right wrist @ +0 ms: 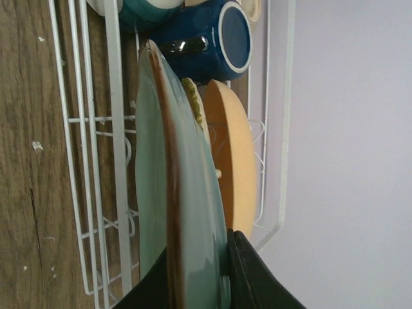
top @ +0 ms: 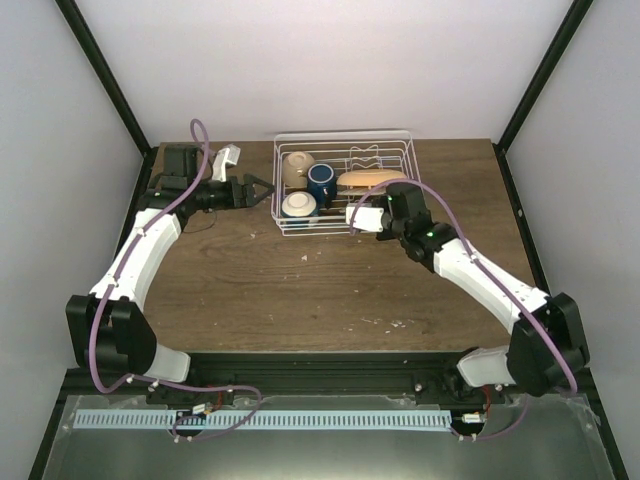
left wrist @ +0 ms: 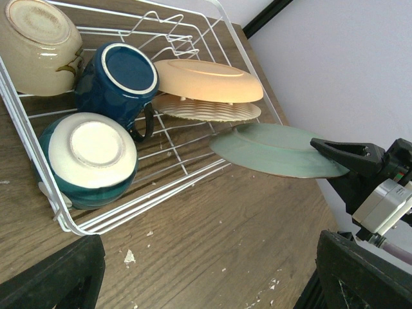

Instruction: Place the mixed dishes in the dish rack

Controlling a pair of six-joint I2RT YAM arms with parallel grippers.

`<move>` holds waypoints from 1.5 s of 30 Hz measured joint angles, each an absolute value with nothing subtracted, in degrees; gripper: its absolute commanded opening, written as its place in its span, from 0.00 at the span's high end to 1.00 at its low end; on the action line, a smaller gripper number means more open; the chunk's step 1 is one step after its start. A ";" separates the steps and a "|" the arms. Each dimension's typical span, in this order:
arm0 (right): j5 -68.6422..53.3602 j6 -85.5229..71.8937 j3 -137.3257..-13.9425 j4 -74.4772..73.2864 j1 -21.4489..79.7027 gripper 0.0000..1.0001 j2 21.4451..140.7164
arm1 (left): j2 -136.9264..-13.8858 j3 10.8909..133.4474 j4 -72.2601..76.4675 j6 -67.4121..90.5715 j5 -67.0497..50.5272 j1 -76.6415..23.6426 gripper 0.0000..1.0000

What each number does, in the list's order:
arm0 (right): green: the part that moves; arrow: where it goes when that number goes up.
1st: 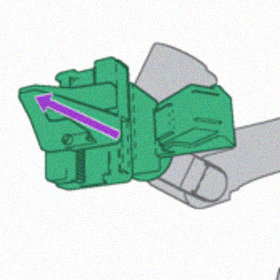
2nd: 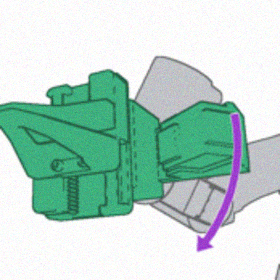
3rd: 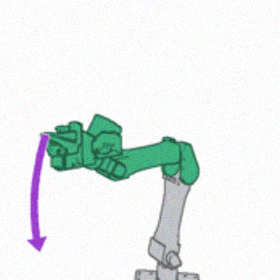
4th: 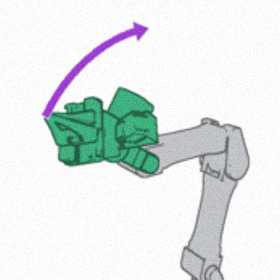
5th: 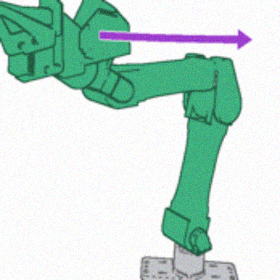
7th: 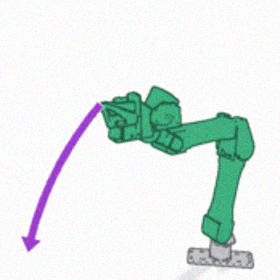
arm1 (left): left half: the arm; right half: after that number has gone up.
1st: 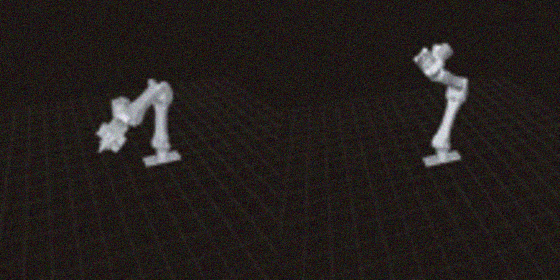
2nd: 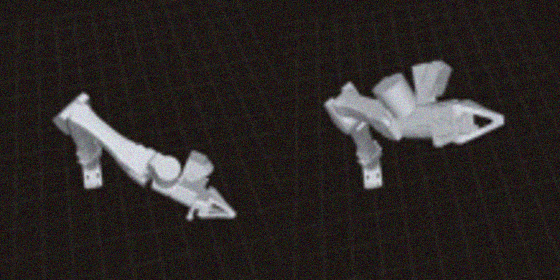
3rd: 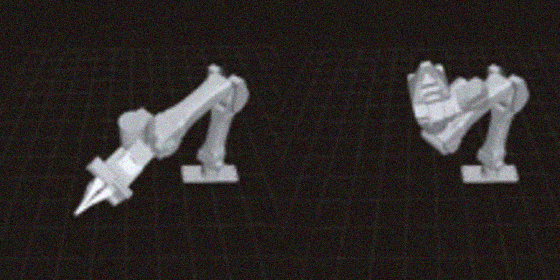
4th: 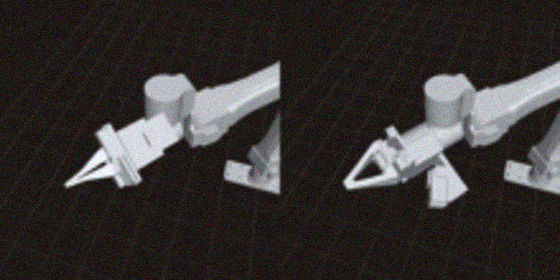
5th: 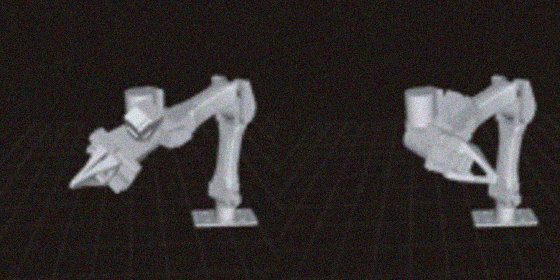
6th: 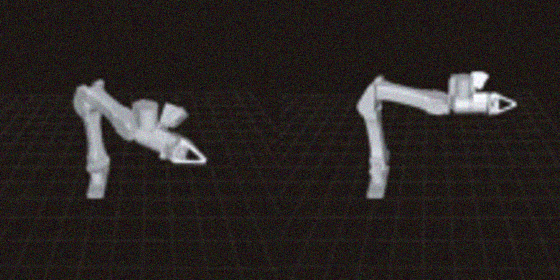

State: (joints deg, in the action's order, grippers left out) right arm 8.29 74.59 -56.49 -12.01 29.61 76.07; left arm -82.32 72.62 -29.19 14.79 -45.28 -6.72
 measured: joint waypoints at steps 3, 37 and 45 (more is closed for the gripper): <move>7.22 74.00 -57.74 -12.56 29.63 0.99 78.83 | -82.32 72.62 -29.19 14.76 -45.30 -6.72 0.09; 7.31 67.33 -65.78 -16.03 29.56 0.13 85.36 | -82.24 71.00 -29.21 13.87 -46.22 -6.63 0.09; -0.10 61.78 -69.60 -25.91 31.44 0.03 78.89 | -81.52 71.00 -29.23 13.74 -46.37 -6.63 0.07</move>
